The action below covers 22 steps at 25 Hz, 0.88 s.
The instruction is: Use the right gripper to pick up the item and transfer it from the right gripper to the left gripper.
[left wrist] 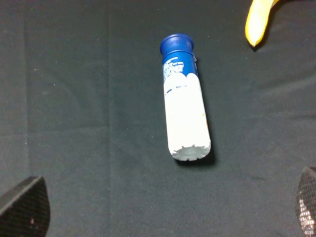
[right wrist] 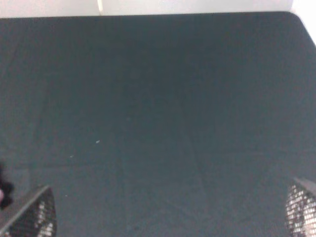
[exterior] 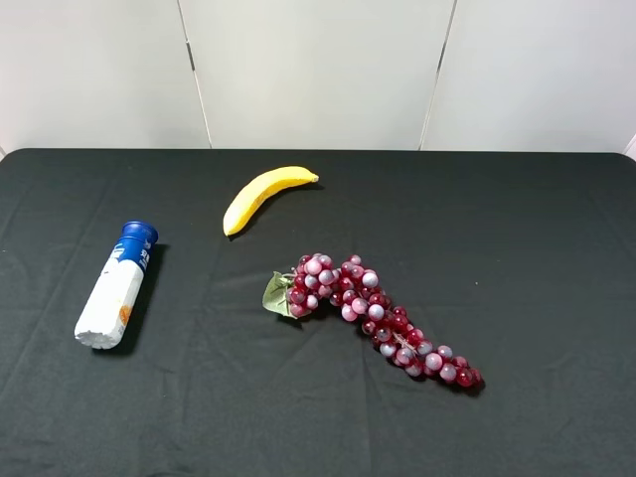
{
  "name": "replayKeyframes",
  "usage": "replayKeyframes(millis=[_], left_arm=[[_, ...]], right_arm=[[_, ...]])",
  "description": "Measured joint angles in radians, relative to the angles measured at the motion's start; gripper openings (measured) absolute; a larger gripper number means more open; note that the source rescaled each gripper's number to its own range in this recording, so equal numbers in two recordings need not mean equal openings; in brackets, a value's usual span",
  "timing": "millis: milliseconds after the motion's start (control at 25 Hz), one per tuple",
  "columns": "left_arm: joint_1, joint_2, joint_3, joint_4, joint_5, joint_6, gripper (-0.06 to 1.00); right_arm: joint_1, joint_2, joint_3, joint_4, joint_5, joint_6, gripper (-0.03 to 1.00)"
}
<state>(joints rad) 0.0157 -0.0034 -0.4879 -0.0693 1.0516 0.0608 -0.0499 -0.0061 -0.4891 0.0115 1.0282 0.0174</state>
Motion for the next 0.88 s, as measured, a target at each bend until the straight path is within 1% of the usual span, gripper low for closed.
replayKeyframes(millis=[880], left_arm=[[0.0, 0.0, 0.0, 0.0, -0.001, 0.0, 1.0]], right_arm=[[-0.008, 0.0, 0.0, 0.0, 0.0, 0.0, 1.0]])
